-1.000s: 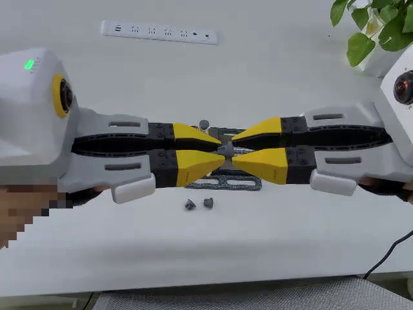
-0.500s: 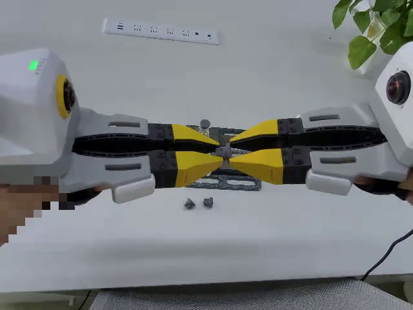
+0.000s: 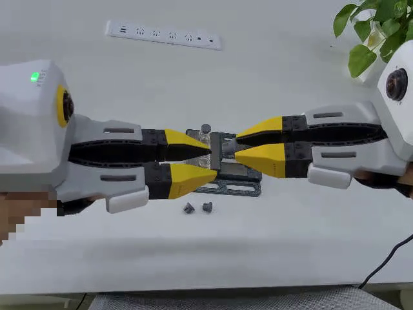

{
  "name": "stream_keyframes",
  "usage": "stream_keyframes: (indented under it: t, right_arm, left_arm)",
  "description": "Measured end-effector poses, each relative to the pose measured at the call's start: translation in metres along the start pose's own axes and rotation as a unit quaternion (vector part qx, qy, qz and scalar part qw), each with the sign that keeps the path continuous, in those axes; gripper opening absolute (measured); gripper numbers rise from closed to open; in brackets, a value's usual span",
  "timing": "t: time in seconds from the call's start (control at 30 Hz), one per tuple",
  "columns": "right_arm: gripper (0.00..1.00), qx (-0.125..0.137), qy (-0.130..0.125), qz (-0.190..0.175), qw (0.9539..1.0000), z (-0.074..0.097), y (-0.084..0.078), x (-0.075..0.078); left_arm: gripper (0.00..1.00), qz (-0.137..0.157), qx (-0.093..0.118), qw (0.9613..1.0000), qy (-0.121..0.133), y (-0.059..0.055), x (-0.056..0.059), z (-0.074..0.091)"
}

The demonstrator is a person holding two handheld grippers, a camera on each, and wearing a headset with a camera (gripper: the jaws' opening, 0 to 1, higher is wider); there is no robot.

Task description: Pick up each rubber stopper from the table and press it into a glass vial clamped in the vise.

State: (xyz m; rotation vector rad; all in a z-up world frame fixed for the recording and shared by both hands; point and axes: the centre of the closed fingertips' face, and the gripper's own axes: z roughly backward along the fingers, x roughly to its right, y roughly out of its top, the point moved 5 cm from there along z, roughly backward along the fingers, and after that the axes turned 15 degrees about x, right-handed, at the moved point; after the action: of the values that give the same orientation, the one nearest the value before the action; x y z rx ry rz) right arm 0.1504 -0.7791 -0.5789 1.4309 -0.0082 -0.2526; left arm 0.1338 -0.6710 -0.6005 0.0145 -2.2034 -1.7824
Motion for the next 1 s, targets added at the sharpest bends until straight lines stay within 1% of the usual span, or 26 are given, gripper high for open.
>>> stream_keyframes:
  t: [0.17,0.27,0.3,0.5,0.6,0.77,0.87,0.9,0.97,1.0]
  right_arm:
    - [0.06,-0.016,-0.007,0.007,0.9998,-0.001,0.0,0.01]
    - [0.06,-0.023,-0.008,0.012,0.9996,-0.004,0.001,0.015]
    - [0.06,-0.025,-0.01,0.013,0.9996,-0.005,0.001,0.018]
    - [0.06,-0.049,-0.016,0.015,0.9985,-0.01,-0.005,0.029]
    - [0.06,-0.064,-0.019,0.019,0.9976,-0.013,-0.007,0.035]
    - [0.06,-0.092,-0.026,0.024,0.9952,-0.018,-0.012,0.049]
    - [0.06,-0.112,-0.029,0.024,0.993,-0.022,-0.015,0.055]
    - [0.06,-0.12,-0.03,0.023,0.992,-0.024,-0.016,0.058]
    - [0.06,-0.135,-0.031,0.027,0.99,-0.026,-0.019,0.064]
    - [0.06,-0.143,-0.033,0.029,0.9888,-0.027,-0.021,0.066]
  left_arm:
    - [0.21,-0.009,-0.009,0.9998,0.013,-0.004,-0.006,0.005]
    - [0.24,-0.009,-0.013,0.9997,0.02,-0.006,-0.008,0.008]
    - [0.26,-0.013,-0.018,0.9995,0.024,-0.008,-0.01,0.01]
    - [0.4,-0.018,-0.031,0.9985,0.042,-0.016,-0.018,0.016]
    - [0.45,-0.022,-0.037,0.9979,0.048,-0.02,-0.021,0.019]
    - [0.54,-0.031,-0.05,0.9967,0.057,-0.028,-0.026,0.024]
    - [0.62,-0.039,-0.058,0.9955,0.065,-0.033,-0.031,0.026]
    - [0.65,-0.04,-0.064,0.9949,0.067,-0.036,-0.032,0.027]
    - [0.67,-0.046,-0.072,0.9941,0.067,-0.04,-0.034,0.029]
    - [0.67,-0.045,-0.075,0.9939,0.067,-0.042,-0.035,0.03]
